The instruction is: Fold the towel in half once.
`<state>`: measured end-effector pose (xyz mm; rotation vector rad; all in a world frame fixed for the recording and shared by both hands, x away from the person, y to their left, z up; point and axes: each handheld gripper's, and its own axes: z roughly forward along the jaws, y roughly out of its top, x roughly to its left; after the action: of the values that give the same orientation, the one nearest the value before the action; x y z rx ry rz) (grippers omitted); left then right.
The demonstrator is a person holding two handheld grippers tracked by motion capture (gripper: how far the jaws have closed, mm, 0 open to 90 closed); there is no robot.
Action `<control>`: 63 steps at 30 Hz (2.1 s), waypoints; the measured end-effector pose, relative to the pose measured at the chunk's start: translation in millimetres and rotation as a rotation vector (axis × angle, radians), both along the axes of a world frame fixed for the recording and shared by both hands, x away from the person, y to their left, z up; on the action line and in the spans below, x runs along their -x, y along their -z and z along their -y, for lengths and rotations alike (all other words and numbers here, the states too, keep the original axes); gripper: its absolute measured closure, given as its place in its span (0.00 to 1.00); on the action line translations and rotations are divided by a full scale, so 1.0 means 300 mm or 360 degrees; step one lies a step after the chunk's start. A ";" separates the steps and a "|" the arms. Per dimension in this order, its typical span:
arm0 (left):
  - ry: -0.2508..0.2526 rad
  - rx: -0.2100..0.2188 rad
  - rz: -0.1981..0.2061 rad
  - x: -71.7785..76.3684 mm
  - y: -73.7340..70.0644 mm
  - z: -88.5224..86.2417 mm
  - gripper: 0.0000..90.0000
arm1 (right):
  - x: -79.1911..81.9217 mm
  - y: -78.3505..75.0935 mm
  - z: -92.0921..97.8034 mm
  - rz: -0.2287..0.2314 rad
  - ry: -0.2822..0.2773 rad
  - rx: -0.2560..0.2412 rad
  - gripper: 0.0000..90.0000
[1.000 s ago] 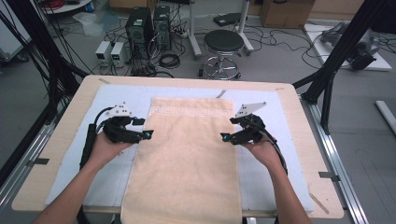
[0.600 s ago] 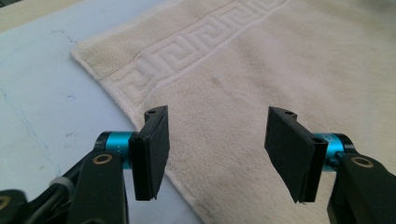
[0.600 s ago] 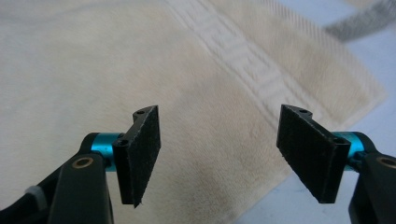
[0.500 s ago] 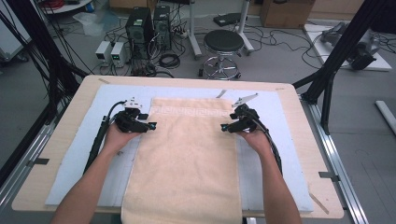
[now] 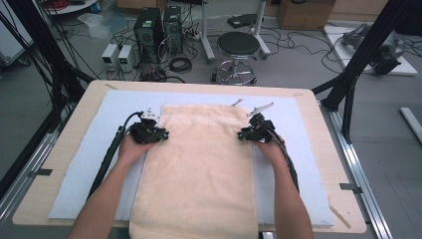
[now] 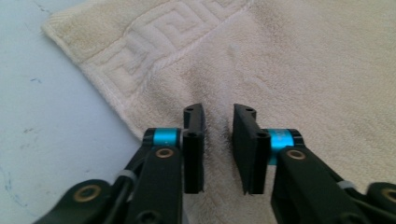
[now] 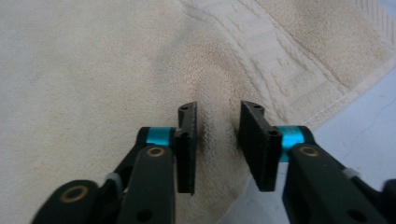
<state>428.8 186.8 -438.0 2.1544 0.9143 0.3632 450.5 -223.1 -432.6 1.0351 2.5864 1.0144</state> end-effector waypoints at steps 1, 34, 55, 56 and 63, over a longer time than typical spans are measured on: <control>-0.0003 0.0007 -0.0010 0.000 -0.001 0.000 0.90 | -0.002 -0.001 -0.001 -0.0012 -0.0014 -0.0005 0.89; 0.0441 0.0185 0.0213 0.674 -0.178 -0.188 0.67 | 0.697 -0.255 0.088 0.0257 -0.0574 -0.0301 0.72; 0.0410 -0.0029 0.0029 0.427 -0.030 -0.049 0.86 | 0.459 -0.021 -0.033 0.0008 -0.0519 -0.0067 0.82; 0.0412 -0.0031 0.0029 0.426 -0.035 -0.052 0.89 | 0.461 -0.025 -0.031 0.0010 -0.0521 -0.0070 0.85; 0.0390 0.0036 0.0064 0.439 -0.063 -0.067 0.94 | 0.460 -0.056 -0.025 0.0039 -0.0507 -0.0118 0.88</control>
<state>297.2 206.8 -419.3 2.1989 0.6197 0.2710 312.5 -215.5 -415.8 0.6295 2.7696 1.1908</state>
